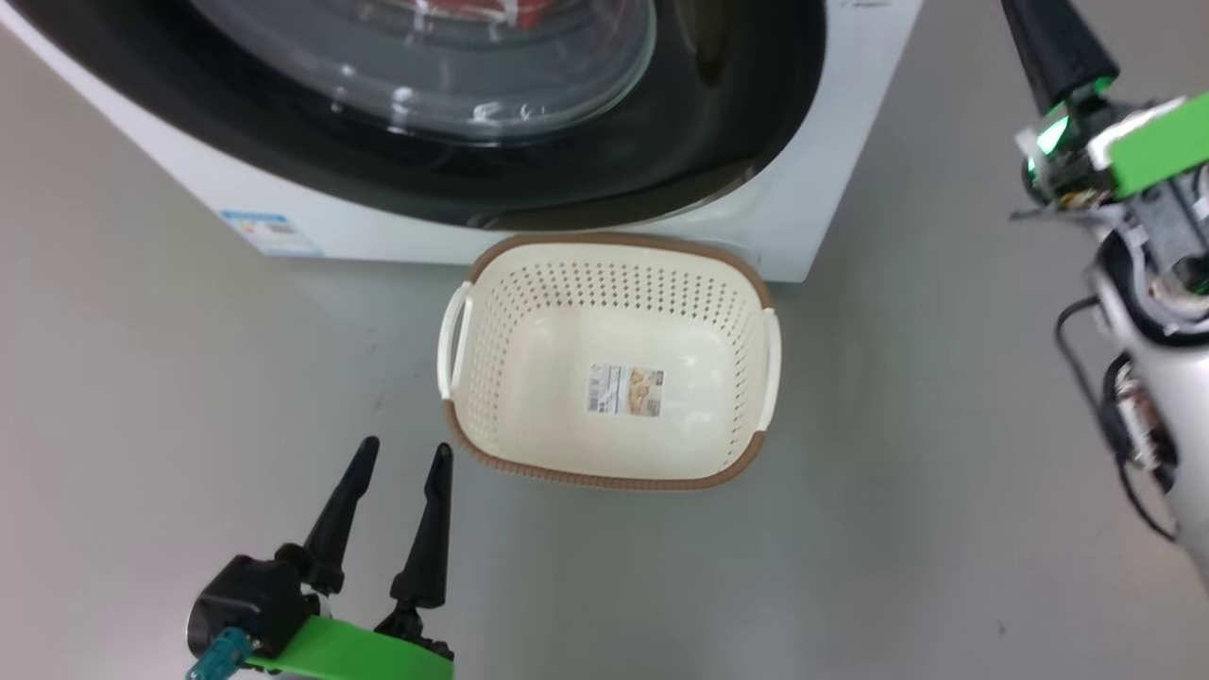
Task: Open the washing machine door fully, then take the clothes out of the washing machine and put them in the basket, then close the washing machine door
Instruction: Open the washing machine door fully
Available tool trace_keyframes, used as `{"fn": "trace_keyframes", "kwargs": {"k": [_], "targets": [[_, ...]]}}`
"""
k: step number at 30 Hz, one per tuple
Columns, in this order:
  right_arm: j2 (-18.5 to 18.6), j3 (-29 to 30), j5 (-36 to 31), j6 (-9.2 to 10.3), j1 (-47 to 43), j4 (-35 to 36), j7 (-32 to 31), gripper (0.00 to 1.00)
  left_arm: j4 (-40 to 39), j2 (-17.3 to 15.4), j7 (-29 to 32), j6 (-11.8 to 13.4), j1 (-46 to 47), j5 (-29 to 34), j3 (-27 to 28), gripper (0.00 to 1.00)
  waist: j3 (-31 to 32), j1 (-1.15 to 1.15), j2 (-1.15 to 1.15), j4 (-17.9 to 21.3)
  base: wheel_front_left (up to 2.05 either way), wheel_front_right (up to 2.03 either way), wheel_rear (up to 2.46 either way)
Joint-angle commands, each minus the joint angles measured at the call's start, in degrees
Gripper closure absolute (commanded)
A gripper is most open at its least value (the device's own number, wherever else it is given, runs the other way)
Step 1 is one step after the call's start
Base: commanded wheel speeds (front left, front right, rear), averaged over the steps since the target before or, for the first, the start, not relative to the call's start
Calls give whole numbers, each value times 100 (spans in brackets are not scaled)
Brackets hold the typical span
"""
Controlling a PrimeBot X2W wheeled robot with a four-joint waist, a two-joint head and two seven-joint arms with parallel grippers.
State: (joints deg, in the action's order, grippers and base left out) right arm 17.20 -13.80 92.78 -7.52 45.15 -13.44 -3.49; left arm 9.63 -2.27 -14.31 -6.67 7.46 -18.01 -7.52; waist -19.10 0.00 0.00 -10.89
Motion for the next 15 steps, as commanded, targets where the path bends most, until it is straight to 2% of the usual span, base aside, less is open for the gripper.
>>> {"fn": "trace_keyframes", "kwargs": {"k": [1,3,4,5,8,15], "targets": [[58,25,324,3,228,-32,-464,100,-137,-61,-69,-38,149,-57,145,0,-240,0,0,-190,0,0,0],[83,39,439,3,326,-132,-695,100,-140,-61,-69,-40,163,-67,140,0,-280,0,0,-195,0,0,0],[71,95,715,3,554,-363,-1131,100,-134,-61,-69,-44,194,-82,122,0,-362,0,0,-206,0,0,0],[71,95,715,3,554,-363,-1131,100,-134,-61,-69,-44,194,-82,122,0,-362,0,0,-206,0,0,0],[17,150,1098,3,920,-712,-1765,100,-130,-61,-69,-53,251,-98,78,0,-494,0,0,-227,0,0,0],[-5,-5,1334,3,1758,-1528,-2673,100,-124,-61,-69,-68,388,-196,-8,0,-779,0,0,-310,0,0,0]]}}
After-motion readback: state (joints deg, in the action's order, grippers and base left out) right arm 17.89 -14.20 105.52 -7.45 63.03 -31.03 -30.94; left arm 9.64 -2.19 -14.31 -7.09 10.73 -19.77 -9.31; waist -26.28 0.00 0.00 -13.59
